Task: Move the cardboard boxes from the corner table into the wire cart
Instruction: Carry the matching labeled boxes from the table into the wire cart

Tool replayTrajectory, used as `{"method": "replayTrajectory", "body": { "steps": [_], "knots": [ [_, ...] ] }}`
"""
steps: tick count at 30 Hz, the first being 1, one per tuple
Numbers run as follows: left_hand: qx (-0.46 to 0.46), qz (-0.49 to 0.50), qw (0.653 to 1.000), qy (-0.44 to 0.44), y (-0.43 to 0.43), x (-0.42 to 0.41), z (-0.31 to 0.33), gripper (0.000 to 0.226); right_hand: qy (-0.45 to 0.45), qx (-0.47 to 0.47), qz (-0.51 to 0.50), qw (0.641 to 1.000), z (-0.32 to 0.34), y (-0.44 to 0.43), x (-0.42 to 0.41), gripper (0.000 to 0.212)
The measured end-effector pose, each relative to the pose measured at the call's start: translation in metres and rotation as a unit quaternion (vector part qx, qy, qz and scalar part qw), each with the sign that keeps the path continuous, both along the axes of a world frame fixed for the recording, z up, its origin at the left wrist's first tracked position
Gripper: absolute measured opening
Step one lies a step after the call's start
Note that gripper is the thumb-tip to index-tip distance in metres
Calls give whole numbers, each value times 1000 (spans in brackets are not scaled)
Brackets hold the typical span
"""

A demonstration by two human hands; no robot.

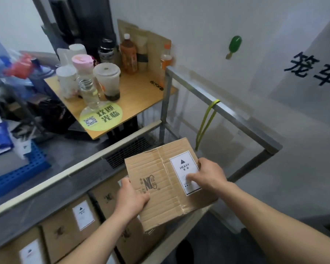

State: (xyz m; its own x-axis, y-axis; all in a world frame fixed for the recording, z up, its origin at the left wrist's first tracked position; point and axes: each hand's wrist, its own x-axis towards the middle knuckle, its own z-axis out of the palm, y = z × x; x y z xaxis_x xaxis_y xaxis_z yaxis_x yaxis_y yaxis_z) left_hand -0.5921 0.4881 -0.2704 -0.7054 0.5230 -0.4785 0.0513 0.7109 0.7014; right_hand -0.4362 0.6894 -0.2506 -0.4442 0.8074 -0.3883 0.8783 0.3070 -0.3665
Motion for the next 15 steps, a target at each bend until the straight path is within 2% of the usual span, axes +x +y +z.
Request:
{"method": "replayTrajectory", "body": {
  "steps": [9, 12, 15],
  "knots": [
    [-39, 95, 992, -72, 36, 14, -109, 50, -4, -60, 72, 996, -112, 60, -28, 46],
    [-54, 119, 987, -92, 43, 29, -151, 42, -37, -59, 86, 994, -150, 68, -25, 48],
    [-65, 130, 984, -98, 49, 43, -190, 32, -45, -74, 84, 993, -183, 74, -21, 36]
  ]
}}
